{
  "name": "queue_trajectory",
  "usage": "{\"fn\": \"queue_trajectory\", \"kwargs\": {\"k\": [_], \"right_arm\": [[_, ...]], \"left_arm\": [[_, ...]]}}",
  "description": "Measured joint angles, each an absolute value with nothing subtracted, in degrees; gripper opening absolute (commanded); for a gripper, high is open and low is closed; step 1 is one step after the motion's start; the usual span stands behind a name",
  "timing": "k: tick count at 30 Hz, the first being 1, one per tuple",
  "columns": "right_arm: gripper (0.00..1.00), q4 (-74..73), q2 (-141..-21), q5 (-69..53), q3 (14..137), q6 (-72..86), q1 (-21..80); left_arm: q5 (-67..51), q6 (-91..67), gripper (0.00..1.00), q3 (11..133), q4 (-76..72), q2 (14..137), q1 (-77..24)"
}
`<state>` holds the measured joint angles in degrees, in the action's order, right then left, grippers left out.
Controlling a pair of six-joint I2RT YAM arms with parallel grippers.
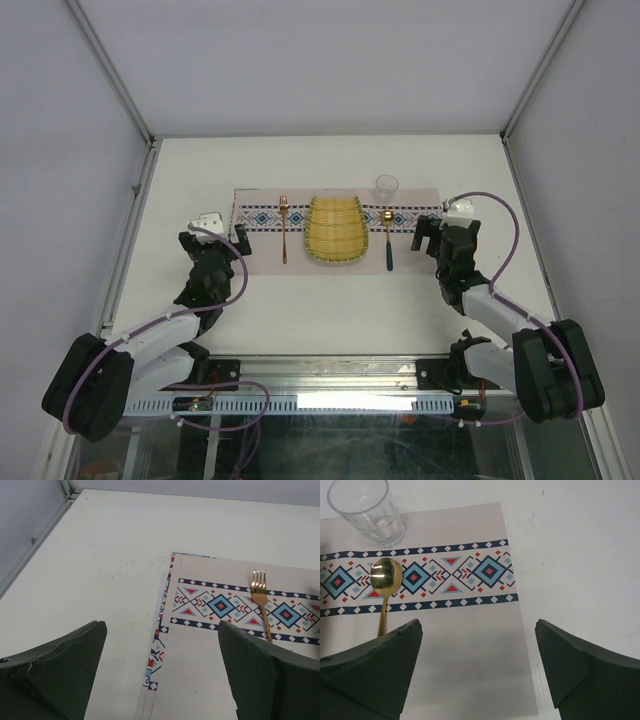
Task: Set the dinner table for one person
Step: Reset both arms
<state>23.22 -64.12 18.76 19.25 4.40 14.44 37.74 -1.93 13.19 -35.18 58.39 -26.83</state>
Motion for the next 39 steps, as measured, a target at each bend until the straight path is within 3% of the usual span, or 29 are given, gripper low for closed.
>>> {"fn": "queue_trajectory", "kwargs": {"k": [9,17,29,39], "right_arm": [[1.00,26.61,-66.48,17.98,18.94,2.79,14.44],[0.99,28.56,-69.30,17.26,19.09,2.02,14.39],[0.99,30.89,-75.81,15.86,21.02,0.93,12.05],[0.99,35.48,-77.97,14.72,21.47,0.82,9.15]], "left_arm": [[37.65,2.00,0.99,6.79,-48.10,57.65,-20.18],[33.23,3.66,0.99,8.34,-55.48,69.45,-16.38],[30.48,4.93,0.99,10.66,-61.25,78.89,-14.90],[29.82,4.91,0.99,10.48,-63.16,79.94,-14.52]]}}
